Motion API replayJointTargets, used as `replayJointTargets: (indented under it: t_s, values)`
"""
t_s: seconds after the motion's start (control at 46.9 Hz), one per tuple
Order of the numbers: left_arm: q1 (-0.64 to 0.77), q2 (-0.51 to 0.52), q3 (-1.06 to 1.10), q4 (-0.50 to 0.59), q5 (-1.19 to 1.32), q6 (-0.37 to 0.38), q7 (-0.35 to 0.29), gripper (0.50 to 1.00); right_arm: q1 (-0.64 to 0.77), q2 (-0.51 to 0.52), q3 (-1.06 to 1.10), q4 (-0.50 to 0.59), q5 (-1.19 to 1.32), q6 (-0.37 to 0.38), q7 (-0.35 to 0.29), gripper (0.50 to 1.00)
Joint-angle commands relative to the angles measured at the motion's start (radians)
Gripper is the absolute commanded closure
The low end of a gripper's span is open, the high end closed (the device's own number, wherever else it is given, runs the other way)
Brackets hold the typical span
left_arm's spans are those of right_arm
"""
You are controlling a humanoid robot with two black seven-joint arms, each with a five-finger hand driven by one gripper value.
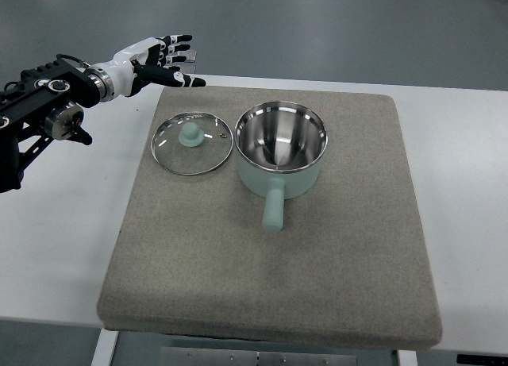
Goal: Place lid left of pot with left hand
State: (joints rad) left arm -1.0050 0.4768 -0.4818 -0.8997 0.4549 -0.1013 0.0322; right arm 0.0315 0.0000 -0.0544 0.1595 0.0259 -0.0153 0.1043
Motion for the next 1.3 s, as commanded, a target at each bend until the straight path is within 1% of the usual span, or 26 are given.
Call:
replayJointTargets:
  t_s: [0.0, 0.085, 0.149, 0.192, 0.32, 0.384, 0.448, 0.661, 0.896, 1.023, 1.109, 1.279]
  values:
    - [0.002, 0.006, -0.001, 0.005, -0.140, -0.024, 0.000, 0.504, -0.001, 0.000, -0.001, 0.000, 0.000, 0.000, 0.000, 0.576]
    - [0.000, 0.016, -0.009, 0.056, -0.257, -0.081, 0.000, 0.504, -0.001, 0.000, 0.001, 0.000, 0.000, 0.000, 0.000, 0.576]
    - [0.000, 0.017, -0.027, 0.105, -0.324, -0.162, 0.000, 0.504, -0.001, 0.000, -0.001, 0.000, 0.000, 0.000, 0.000, 0.576]
    - [0.000, 0.017, -0.043, 0.145, -0.363, -0.234, 0.002, 0.504, -0.001, 0.000, -0.001, 0.000, 0.000, 0.000, 0.000, 0.576]
    - [0.000, 0.011, -0.070, 0.312, -0.456, -0.504, 0.002, 0.504, -0.001, 0.000, -0.001, 0.000, 0.000, 0.000, 0.000, 0.576]
    - [0.000, 0.003, -0.081, 0.387, -0.510, -0.510, 0.012, 0.504, -0.001, 0.000, 0.001, 0.000, 0.000, 0.000, 0.000, 0.576]
    - [0.000, 0.003, -0.078, 0.416, -0.554, -0.510, 0.026, 0.504, -0.001, 0.000, 0.001, 0.000, 0.000, 0.000, 0.000, 0.576]
    - [0.037, 0.003, -0.077, 0.424, -0.567, -0.510, 0.048, 0.504, -0.001, 0.000, -0.001, 0.000, 0.000, 0.000, 0.000, 0.576]
    - [0.043, 0.000, -0.083, 0.423, -0.594, -0.510, 0.072, 0.504, -0.001, 0.000, 0.001, 0.000, 0.000, 0.000, 0.000, 0.576]
    - [0.045, -0.052, -0.084, 0.441, -0.639, -0.510, 0.112, 0.504, -0.001, 0.000, 0.005, 0.000, 0.002, 0.002, 0.000, 0.576]
    - [0.045, -0.079, -0.084, 0.461, -0.657, -0.510, 0.114, 0.504, -0.001, 0.000, 0.004, 0.002, 0.005, 0.006, 0.000, 0.576]
    - [0.046, -0.109, -0.084, 0.461, -0.657, -0.510, 0.115, 0.504, -0.002, 0.000, 0.001, 0.002, 0.003, 0.008, 0.000, 0.576]
